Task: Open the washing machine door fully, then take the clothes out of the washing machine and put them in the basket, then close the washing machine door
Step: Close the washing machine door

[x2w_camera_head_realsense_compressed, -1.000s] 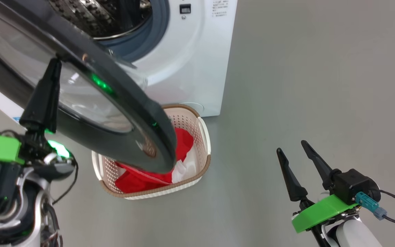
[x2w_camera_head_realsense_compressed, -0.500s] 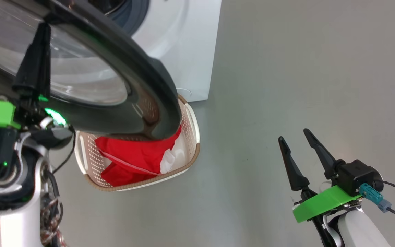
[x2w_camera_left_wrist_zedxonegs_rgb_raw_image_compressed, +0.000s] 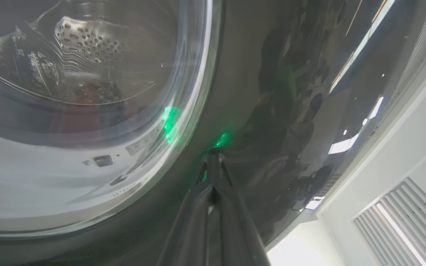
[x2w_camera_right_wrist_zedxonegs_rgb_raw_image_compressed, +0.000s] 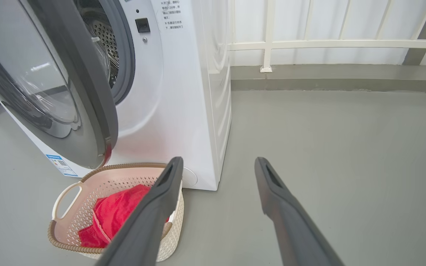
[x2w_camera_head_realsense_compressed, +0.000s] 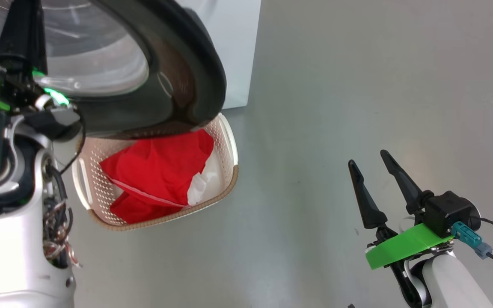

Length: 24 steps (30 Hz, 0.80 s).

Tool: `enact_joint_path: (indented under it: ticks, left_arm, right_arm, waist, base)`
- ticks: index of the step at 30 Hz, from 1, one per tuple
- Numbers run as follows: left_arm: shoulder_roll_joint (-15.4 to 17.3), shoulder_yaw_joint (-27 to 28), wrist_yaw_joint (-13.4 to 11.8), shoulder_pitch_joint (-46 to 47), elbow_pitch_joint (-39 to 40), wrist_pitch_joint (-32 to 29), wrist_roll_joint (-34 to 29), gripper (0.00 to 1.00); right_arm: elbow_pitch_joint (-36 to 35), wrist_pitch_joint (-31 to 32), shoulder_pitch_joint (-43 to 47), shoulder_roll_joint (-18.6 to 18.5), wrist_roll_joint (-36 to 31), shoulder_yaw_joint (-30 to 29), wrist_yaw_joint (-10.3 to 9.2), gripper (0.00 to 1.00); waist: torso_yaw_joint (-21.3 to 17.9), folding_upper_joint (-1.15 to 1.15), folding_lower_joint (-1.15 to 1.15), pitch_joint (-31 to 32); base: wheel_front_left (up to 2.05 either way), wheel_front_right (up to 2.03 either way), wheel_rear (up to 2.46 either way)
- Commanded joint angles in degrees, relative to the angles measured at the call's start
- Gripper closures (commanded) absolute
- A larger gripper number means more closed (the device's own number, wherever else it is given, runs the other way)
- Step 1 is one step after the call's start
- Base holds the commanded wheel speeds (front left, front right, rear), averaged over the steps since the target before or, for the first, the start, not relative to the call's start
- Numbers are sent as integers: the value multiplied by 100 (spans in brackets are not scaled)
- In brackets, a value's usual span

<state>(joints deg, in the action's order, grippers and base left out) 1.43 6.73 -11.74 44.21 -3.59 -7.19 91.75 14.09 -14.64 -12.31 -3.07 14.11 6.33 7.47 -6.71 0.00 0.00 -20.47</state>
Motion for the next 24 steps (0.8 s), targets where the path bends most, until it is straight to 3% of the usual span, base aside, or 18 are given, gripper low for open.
enact_joint_path:
  ticks: [1, 10, 20, 21, 22, 24]
  left_arm:
    - [169, 103, 81, 220, 75, 16, -11, 100]
    - [241, 145, 243, 726, -288, 54, -43, 100]
    - [268, 103, 351, 664, -330, -57, -42, 100]
    - [267, 99, 344, 605, -291, -78, -35, 79]
    - [269, 103, 329, 535, -253, -82, -39, 0]
    - [271, 110, 308, 385, -149, -101, -39, 0]
  right_arm:
    - [-146, -36, -96, 0, 11, 107, 2, 0]
    - [-196, -36, -129, 4, 4, 88, 2, 0]
    - [-141, -36, -141, 10, 0, 65, 2, 0]
    - [-135, -36, -137, 11, 1, 61, 2, 0]
    - [-129, -36, -129, 11, 4, 56, 2, 0]
    - [-116, -36, -110, 12, 7, 51, 2, 0]
  waist:
    - [-54, 0, 0, -90]
    - [-119, 0, 0, -275]
    - [-109, 0, 0, -169]
    - [-100, 0, 0, -131]
    - [-89, 0, 0, -88]
    - [-61, 0, 0, -1]
  base:
    - [0, 0, 0]
    - [0, 0, 0]
    - [0, 0, 0]
    - [0, 0, 0]
    - [0, 0, 0]
    - [0, 0, 0]
